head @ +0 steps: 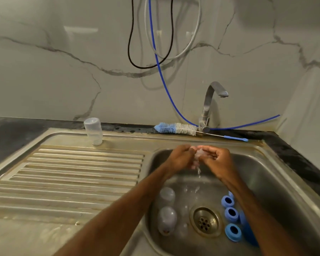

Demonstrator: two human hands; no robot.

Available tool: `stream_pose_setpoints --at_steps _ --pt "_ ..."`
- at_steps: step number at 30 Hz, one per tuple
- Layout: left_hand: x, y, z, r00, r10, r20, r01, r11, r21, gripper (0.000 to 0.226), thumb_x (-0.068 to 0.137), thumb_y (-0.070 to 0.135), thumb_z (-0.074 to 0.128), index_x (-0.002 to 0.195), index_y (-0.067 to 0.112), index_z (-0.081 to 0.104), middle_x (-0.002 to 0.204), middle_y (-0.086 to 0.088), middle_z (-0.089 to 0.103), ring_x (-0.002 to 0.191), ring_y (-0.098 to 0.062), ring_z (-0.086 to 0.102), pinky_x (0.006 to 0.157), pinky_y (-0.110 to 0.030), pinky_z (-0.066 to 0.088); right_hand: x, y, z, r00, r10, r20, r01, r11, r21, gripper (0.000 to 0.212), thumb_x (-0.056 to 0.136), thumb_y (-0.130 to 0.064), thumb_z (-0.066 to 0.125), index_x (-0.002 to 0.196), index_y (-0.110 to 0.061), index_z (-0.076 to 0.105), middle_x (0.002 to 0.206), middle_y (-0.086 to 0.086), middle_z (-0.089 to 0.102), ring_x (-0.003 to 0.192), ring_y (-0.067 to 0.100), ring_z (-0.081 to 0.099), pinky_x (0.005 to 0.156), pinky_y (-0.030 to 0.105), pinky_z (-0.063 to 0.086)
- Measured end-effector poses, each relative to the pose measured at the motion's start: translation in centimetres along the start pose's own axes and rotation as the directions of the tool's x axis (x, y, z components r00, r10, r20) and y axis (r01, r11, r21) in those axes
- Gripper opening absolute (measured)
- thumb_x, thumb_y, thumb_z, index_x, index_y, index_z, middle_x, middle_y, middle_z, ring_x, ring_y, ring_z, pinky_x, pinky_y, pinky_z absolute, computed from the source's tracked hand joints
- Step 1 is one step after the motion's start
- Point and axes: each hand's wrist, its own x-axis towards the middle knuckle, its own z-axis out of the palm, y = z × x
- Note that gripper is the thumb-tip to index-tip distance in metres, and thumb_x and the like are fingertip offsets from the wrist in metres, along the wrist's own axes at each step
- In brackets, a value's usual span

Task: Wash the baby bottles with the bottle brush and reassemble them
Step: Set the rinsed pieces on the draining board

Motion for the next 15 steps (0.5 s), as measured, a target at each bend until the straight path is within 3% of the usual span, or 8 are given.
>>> stream_pose_setpoints --at_steps 2,3,5,8,12,15 --pt "-1.1 -0.2 0.7 0.988 -0.142 0.066 0.155 0.939 -0.308 0.032 0.111 0.025 0.041 0.119 0.003 0.063 0.106 -0.024 0.073 0.090 -0.028 0.072 0.089 -0.043 0.061 -0.2 -0.3 0.3 0.998 -0.053 0.041 0.058 0.986 -0.156 0.043 0.087 0.001 0.071 0.127 -0.016 0.068 0.114 0.003 0.074 0.089 -0.003 0.064 0.074 0.010 0.051" --pt "-1.2 -0.3 1.0 0.984 -0.168 0.062 0.179 0.922 -0.342 0.033 0.110 0.023 0.040 0.118 0.002 0.064 0.105 -0.023 0.074 0.091 -0.028 0.072 0.086 -0.040 0.062 -0.4 -0.4 0.5 0.994 -0.080 0.069 0.094 0.968 -0.233 0.047 0.086 0.005 0.068 0.129 -0.015 0.067 0.116 0.005 0.073 0.086 -0.007 0.060 0.074 0.006 0.048" --pt "-1.3 -0.2 1.6 0.981 -0.181 0.065 0.192 0.929 -0.317 0.030 0.108 0.019 0.045 0.116 0.001 0.067 0.109 -0.021 0.074 0.090 -0.025 0.071 0.078 -0.031 0.062 -0.9 -1.0 0.8 0.987 -0.119 0.110 0.150 0.927 -0.344 0.044 0.085 0.007 0.067 0.125 -0.013 0.069 0.101 -0.002 0.073 0.078 -0.011 0.054 0.071 -0.002 0.042" --pt "-1.2 -0.1 1.9 0.982 -0.178 0.058 0.187 0.936 -0.298 0.029 0.103 0.020 0.051 0.116 0.003 0.070 0.110 -0.020 0.074 0.088 -0.022 0.071 0.075 -0.030 0.062 -0.8 -1.2 0.7 0.971 -0.188 0.145 0.231 0.890 -0.394 0.035 0.085 0.001 0.071 0.114 -0.019 0.075 0.081 -0.014 0.066 0.076 -0.006 0.061 0.070 0.004 0.046" --pt "-1.5 -0.2 1.6 0.985 -0.174 0.013 0.170 0.943 -0.286 0.042 0.111 0.027 0.038 0.112 -0.002 0.069 0.097 -0.020 0.075 0.076 -0.017 0.073 0.071 -0.030 0.063 -0.4 -0.6 0.6 0.967 -0.170 0.191 0.240 0.858 -0.454 0.036 0.090 -0.008 0.068 0.122 -0.024 0.071 0.097 0.002 0.068 0.085 0.012 0.064 0.078 0.022 0.050" --pt "-1.9 0.0 0.9 0.977 -0.206 0.046 0.211 0.964 -0.165 0.047 0.112 0.031 0.035 0.105 -0.001 0.069 0.084 -0.013 0.077 0.073 -0.021 0.075 0.072 -0.033 0.063 -0.6 0.0 0.4 0.963 -0.141 0.229 0.222 0.898 -0.380 0.031 0.094 -0.019 0.069 0.123 -0.030 0.071 0.095 -0.007 0.073 0.087 0.006 0.068 0.086 0.030 0.056"
